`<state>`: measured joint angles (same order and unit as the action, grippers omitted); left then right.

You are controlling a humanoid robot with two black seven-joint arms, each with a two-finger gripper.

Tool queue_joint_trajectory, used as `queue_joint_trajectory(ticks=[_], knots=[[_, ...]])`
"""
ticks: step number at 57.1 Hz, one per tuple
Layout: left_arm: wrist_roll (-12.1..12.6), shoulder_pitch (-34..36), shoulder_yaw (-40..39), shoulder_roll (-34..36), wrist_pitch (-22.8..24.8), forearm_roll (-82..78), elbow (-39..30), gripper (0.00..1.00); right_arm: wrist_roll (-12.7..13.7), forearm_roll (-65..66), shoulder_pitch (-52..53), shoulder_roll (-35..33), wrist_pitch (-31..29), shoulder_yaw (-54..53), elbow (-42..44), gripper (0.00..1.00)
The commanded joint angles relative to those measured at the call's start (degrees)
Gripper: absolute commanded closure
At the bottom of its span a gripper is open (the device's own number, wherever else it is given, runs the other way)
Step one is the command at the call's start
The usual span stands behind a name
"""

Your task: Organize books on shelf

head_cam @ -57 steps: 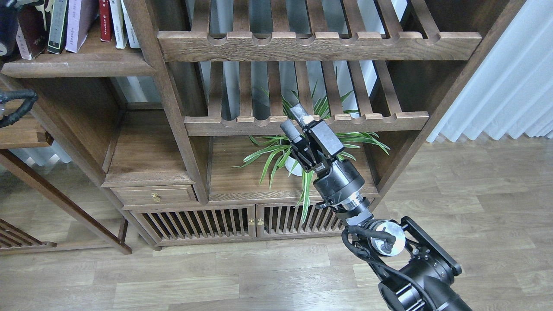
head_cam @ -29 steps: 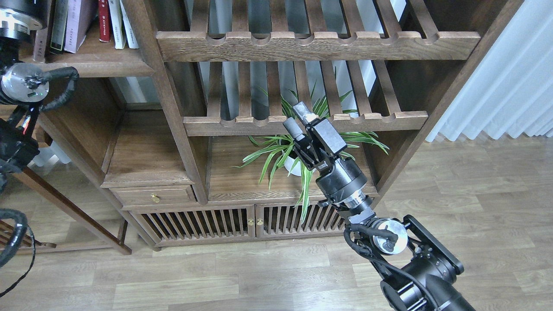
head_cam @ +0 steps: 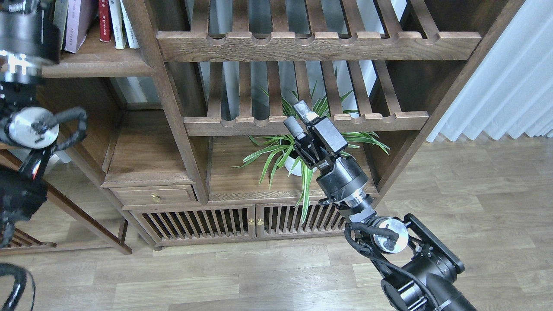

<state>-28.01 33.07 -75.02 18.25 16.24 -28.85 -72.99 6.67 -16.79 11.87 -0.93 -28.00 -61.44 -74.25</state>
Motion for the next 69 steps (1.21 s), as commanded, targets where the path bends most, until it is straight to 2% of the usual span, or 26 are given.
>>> queue_joint_trajectory(ticks=[1, 4, 11, 14, 16, 21, 25, 33, 39, 46, 49, 55, 69], knots=[[0.01, -5.55, -2.49, -2.16, 8.96, 0.29, -2.42, 0.52, 0.01, -0.09, 0.17, 0.22, 0.00, 0.09, -0.02, 0.20], [0.01, -6.87, -3.28, -3.40, 11.76, 0.82, -2.51, 0.52, 0.01, -0.09, 0.43, 0.22, 0.00, 0.09, -0.02, 0.20], [0.01, -10.30, -2.94, -6.38, 11.76, 0.99, -2.51, 0.49, 0.01, -0.09, 0.78, 0.57, 0.00, 0.45, 0.07, 0.19], [0.01, -12.59, -2.41, -9.90, 11.76, 1.17, -2.42, 0.48, 0.01, 0.00, 0.87, 0.93, 0.00, 0.53, 0.16, 0.18], [0.01, -13.38, -2.14, -11.57, 11.76, 1.17, -2.42, 0.45, 0.01, 0.00, 1.13, 0.93, 0.00, 0.62, 0.16, 0.17], [3.13, -14.70, -1.88, -16.66, 11.76, 1.26, -1.89, 0.24, 0.09, 0.00, 2.36, 0.93, 0.00, 0.62, 0.16, 0.17], [5.06, -16.01, -1.71, -18.25, 11.76, 1.61, -1.72, 0.15, 0.09, -0.09, 2.63, 0.93, 0.00, 0.71, 0.16, 0.16], [5.95, -17.69, 3.46, -18.25, 11.76, 4.41, -1.72, 0.06, 0.09, -0.09, 2.80, 0.93, 0.00, 2.90, -0.02, 0.13], [6.03, -17.69, 10.06, -18.25, 11.76, 6.79, -1.63, 0.04, 0.09, 0.00, 2.72, 0.93, 0.00, 5.36, -0.02, 0.08], [6.30, -18.56, 14.99, -18.25, 11.76, 7.59, -1.72, 0.04, 0.09, 0.00, 2.54, 0.93, 0.00, 6.77, 0.07, 0.06], [7.61, -19.35, 17.01, -18.25, 11.76, 7.59, -1.72, 0.04, 0.01, 0.00, 2.37, 0.93, 0.00, 7.12, 0.07, 0.06], [9.11, -19.79, 17.81, -18.25, 11.76, 7.67, -1.72, 0.04, 0.01, -0.09, 2.36, 0.93, 0.00, 7.21, 0.16, 0.06], [9.37, -20.50, 18.60, -18.25, 11.76, 8.64, -1.72, 0.04, -0.08, -0.09, 1.75, 0.93, 0.00, 7.30, 0.16, 0.05]])
